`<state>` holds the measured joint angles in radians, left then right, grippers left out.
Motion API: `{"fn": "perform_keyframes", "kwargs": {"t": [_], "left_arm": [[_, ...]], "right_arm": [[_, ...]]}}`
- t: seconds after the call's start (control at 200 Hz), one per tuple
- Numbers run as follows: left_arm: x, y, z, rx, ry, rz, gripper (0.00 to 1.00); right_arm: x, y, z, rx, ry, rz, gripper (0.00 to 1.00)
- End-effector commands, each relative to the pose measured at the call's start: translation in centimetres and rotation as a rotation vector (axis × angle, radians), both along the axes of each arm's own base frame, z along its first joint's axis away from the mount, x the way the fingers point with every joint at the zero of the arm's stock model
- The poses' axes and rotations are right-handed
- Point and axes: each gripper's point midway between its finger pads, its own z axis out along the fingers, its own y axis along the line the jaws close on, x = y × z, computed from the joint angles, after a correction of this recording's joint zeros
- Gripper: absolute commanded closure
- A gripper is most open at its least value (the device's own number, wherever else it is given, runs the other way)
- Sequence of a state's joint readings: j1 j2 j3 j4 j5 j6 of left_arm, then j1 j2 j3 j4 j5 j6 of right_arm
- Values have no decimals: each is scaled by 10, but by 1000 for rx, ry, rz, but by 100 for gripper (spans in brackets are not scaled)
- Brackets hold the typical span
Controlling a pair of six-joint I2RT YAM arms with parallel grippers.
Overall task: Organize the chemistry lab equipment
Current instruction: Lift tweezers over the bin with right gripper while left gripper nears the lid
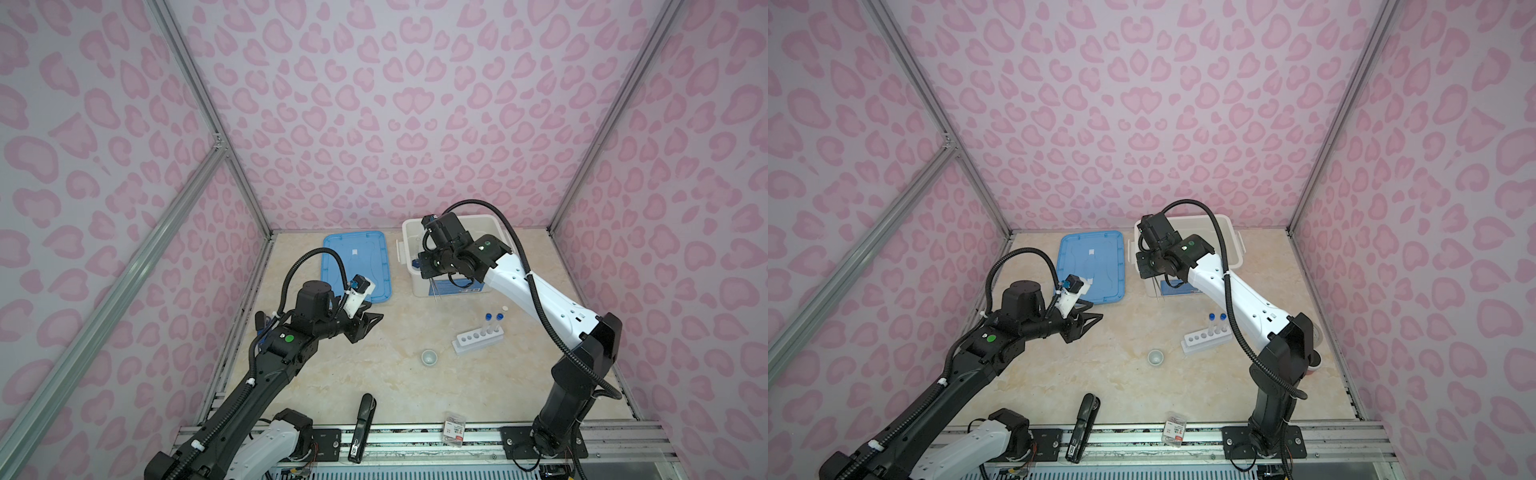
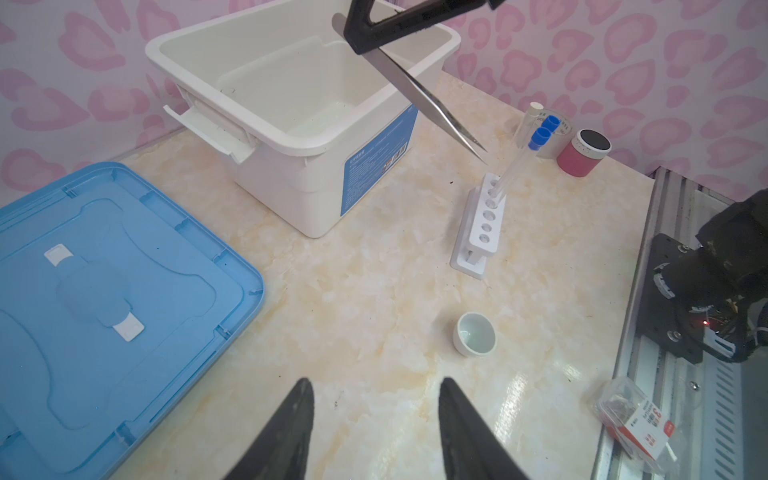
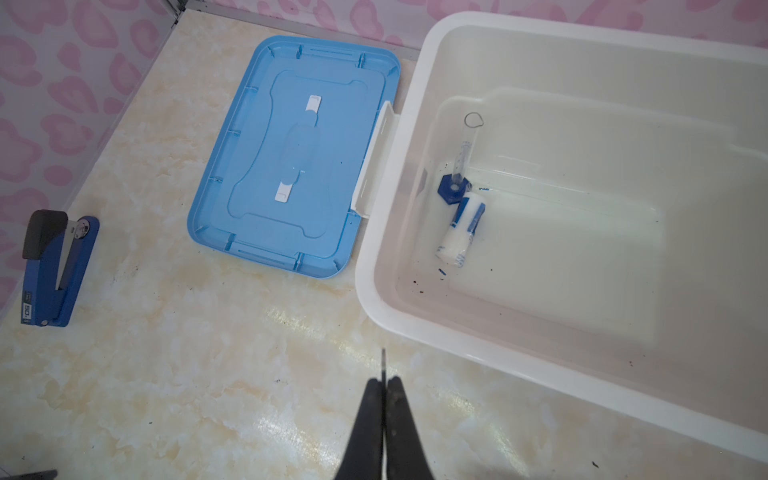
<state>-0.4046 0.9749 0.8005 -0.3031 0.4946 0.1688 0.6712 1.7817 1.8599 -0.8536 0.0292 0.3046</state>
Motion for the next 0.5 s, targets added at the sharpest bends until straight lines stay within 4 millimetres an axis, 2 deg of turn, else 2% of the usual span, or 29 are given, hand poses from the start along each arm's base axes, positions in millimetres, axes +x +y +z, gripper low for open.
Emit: {"fn": "perform_keyframes", "kwargs": {"t": [0.0,0.23,0.495], "left_arm": [[7,-9,17,-25,-64,-37,49],[21,-26,30,-44,-99,-83,49],[36,-54,49,-71,-141,-187,49]], "right_arm": [[12,-12,5,-43,-26,-20,100],[46,-31,20,-29,-54,-77,100],[98,-52,28,33,-104,-153,100]]}}
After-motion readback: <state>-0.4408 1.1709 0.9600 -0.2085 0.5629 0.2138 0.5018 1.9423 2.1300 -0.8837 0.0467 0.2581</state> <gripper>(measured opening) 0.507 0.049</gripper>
